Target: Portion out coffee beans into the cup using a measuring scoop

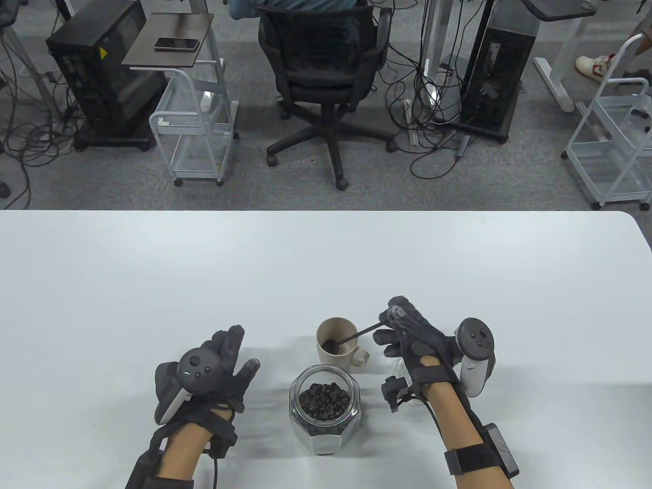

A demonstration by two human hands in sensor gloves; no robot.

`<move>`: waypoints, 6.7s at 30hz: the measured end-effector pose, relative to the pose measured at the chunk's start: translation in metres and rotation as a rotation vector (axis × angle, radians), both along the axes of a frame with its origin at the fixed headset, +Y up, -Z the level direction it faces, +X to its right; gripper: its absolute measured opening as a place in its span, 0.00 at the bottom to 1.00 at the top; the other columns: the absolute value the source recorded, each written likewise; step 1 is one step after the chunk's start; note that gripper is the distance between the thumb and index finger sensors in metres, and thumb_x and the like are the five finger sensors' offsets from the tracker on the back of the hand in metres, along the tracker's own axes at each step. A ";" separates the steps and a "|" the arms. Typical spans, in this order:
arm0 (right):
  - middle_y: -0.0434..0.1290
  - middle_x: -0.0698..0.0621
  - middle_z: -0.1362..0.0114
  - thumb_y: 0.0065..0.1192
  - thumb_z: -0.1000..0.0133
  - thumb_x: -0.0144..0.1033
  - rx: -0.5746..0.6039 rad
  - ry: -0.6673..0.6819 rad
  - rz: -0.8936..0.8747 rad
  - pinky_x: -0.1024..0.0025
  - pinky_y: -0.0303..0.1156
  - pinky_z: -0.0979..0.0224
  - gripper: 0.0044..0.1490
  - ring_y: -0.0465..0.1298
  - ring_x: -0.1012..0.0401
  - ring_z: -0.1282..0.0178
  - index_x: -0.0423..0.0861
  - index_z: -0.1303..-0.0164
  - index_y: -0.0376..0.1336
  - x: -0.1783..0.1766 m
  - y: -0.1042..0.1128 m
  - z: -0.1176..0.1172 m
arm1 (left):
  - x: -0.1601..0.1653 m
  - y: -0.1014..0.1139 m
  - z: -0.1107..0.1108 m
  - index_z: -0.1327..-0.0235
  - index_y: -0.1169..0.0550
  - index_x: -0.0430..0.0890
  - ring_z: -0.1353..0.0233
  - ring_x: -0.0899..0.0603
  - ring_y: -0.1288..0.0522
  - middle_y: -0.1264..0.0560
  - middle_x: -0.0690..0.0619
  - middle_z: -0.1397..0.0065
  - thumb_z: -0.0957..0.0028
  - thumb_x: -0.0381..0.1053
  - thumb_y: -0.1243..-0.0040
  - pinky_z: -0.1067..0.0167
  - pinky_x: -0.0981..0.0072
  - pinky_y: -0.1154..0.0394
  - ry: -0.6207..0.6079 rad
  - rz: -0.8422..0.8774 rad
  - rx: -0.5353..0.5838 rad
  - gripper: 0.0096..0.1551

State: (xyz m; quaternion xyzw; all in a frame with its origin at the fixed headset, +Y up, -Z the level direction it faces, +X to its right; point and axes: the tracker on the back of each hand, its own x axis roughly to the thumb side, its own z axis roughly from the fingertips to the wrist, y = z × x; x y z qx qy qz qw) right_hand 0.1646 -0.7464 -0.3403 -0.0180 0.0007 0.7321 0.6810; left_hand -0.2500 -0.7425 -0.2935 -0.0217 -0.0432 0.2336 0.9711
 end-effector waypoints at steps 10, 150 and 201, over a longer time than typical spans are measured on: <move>0.76 0.32 0.40 0.63 0.43 0.47 0.032 0.001 -0.001 0.45 0.80 0.54 0.34 0.86 0.36 0.50 0.37 0.35 0.67 -0.006 0.007 0.003 | 0.001 0.000 0.000 0.19 0.44 0.53 0.18 0.24 0.40 0.42 0.40 0.15 0.52 0.75 0.55 0.31 0.24 0.44 -0.006 0.000 -0.005 0.50; 0.81 0.33 0.54 0.62 0.44 0.41 0.126 0.163 0.079 0.52 0.79 0.64 0.26 0.87 0.43 0.69 0.36 0.47 0.73 -0.039 0.044 0.062 | 0.093 0.005 0.037 0.19 0.43 0.50 0.22 0.26 0.34 0.42 0.41 0.15 0.54 0.78 0.56 0.32 0.28 0.37 -0.530 0.365 0.145 0.53; 0.78 0.35 0.45 0.58 0.39 0.45 -0.121 -0.194 -0.592 0.52 0.80 0.53 0.27 0.87 0.43 0.56 0.39 0.38 0.68 0.043 0.003 0.046 | 0.093 0.005 0.037 0.19 0.44 0.51 0.22 0.26 0.34 0.43 0.41 0.15 0.54 0.79 0.55 0.33 0.28 0.37 -0.530 0.368 0.138 0.53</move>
